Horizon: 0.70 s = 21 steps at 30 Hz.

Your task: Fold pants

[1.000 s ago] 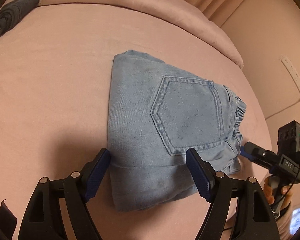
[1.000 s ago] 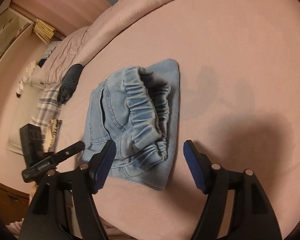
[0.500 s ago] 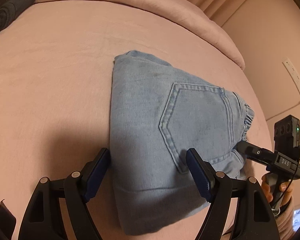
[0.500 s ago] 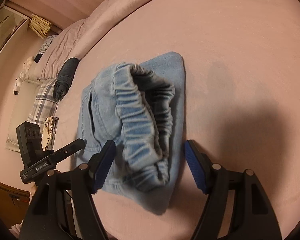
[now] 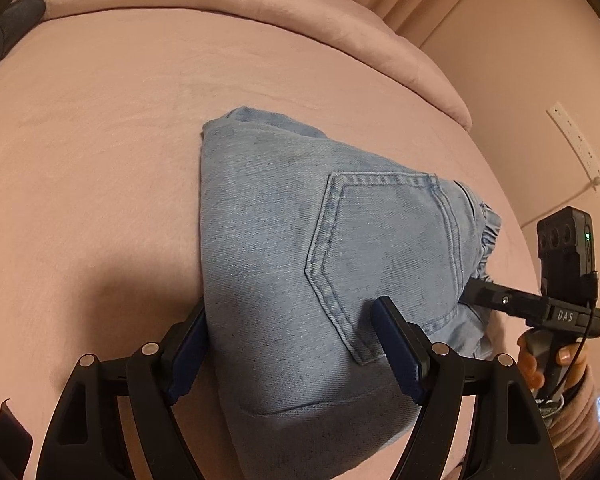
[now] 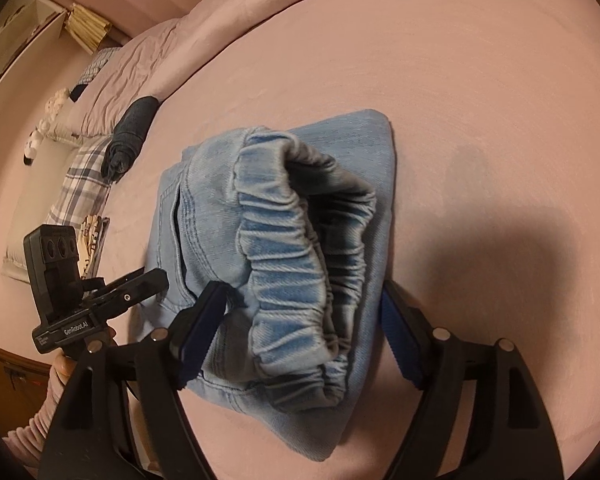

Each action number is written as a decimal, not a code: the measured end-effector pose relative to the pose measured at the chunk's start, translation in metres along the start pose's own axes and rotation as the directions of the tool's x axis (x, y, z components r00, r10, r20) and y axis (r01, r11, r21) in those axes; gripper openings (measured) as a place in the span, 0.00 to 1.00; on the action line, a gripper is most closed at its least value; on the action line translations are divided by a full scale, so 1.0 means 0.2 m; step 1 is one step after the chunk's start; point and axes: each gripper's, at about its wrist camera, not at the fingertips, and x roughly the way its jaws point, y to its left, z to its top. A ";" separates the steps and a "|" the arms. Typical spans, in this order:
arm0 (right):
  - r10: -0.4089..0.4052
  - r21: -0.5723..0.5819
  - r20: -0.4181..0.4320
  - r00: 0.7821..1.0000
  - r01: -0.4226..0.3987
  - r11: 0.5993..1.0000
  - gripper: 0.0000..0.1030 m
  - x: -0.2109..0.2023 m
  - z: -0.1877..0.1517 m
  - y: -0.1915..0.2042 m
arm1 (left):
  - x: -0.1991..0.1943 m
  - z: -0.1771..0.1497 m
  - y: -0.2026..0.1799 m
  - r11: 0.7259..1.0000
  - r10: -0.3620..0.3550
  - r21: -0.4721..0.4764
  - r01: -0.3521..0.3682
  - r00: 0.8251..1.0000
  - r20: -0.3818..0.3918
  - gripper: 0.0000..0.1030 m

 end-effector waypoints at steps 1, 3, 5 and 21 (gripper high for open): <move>-0.008 -0.012 -0.001 1.000 0.008 1.000 0.78 0.01 0.00 0.01 | 0.00 0.00 0.00 1.000 -0.002 -0.004 0.002 1.000 0.003 0.75; -0.029 -0.032 0.002 1.000 0.029 0.999 0.78 0.01 0.00 0.04 | 0.00 -0.01 0.01 1.000 -0.005 -0.008 0.005 1.000 0.009 0.72; -0.052 -0.059 0.010 0.999 0.053 0.997 0.76 0.02 -0.01 0.06 | -0.01 -0.02 0.02 1.000 -0.004 -0.007 0.004 1.000 0.011 0.67; -0.143 -0.133 0.137 0.980 0.161 0.978 0.48 -0.01 -0.06 0.18 | -0.02 -0.02 -0.03 0.997 0.074 -0.036 -0.072 0.996 0.042 0.38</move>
